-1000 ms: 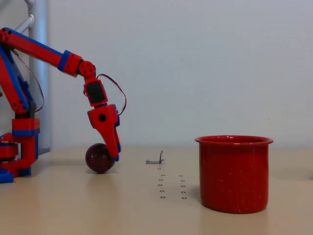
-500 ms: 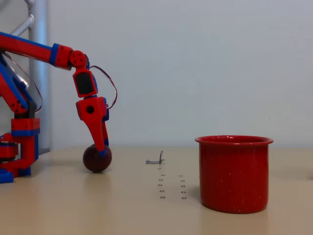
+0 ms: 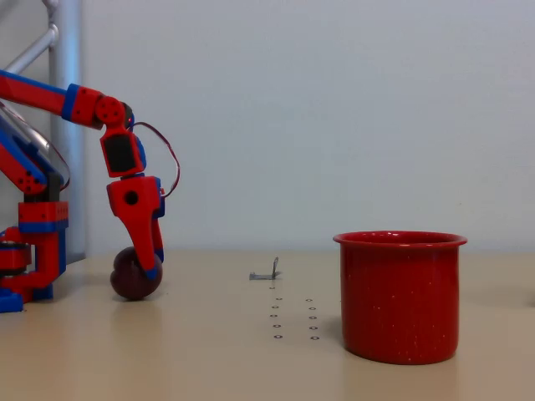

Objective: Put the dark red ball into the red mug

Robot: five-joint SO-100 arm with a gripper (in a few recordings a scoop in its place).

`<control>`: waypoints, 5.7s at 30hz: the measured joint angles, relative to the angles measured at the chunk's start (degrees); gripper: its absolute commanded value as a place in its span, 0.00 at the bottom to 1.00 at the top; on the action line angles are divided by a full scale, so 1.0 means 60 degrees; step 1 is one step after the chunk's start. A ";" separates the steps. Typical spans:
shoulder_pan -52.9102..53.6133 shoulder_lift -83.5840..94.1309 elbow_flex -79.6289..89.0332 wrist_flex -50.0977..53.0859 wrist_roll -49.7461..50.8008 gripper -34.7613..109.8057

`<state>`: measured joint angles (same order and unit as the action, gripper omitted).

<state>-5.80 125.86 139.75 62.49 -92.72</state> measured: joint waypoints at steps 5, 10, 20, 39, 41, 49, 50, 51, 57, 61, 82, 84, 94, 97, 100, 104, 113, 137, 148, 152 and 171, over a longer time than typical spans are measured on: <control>0.0103 0.0234 0.0176 0.0234 0.0000 0.49; 0.0308 0.0278 0.0205 0.0425 0.0015 0.49; 0.0396 0.0542 0.0205 0.0791 -0.0234 0.45; 0.0410 0.0542 0.0205 0.0762 -0.0454 0.47; 0.0396 0.0542 0.0205 0.0762 -0.0527 0.47; 0.0410 0.0630 0.0264 0.0762 -0.0659 0.42; 0.0410 0.0645 0.0264 0.0762 -0.0703 0.42; 0.0410 0.0688 0.0264 0.0762 -0.0776 0.41; 0.0396 0.0688 0.0264 0.0762 -0.0791 0.44; 0.0381 0.0688 0.0264 0.0601 -0.0776 0.48; -0.1582 -0.2446 -0.3120 0.0396 0.0791 0.49; -0.1597 -0.2578 -0.3223 0.0337 0.0864 0.49; -0.1582 -0.2769 -0.3223 -0.0044 0.0806 0.49; -0.1582 -0.2769 -0.3179 -0.0044 0.0630 0.49; -0.1582 -0.2769 -0.3047 -0.0044 0.0645 0.49; -0.1523 -0.2769 -0.2827 -0.0029 0.0630 0.49; -0.1348 -0.2695 -0.2856 0.2095 0.1846 0.49; -0.1787 -0.1216 -0.3457 0.4775 0.3486 0.49; -0.1406 0.0967 -0.3765 0.5962 0.3120 0.48; -0.1348 0.2139 -0.2959 0.6035 0.2827 0.48; -0.3237 0.3442 -0.1831 0.6050 0.4087 0.48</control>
<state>-25.22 146.51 128.76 98.79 -68.20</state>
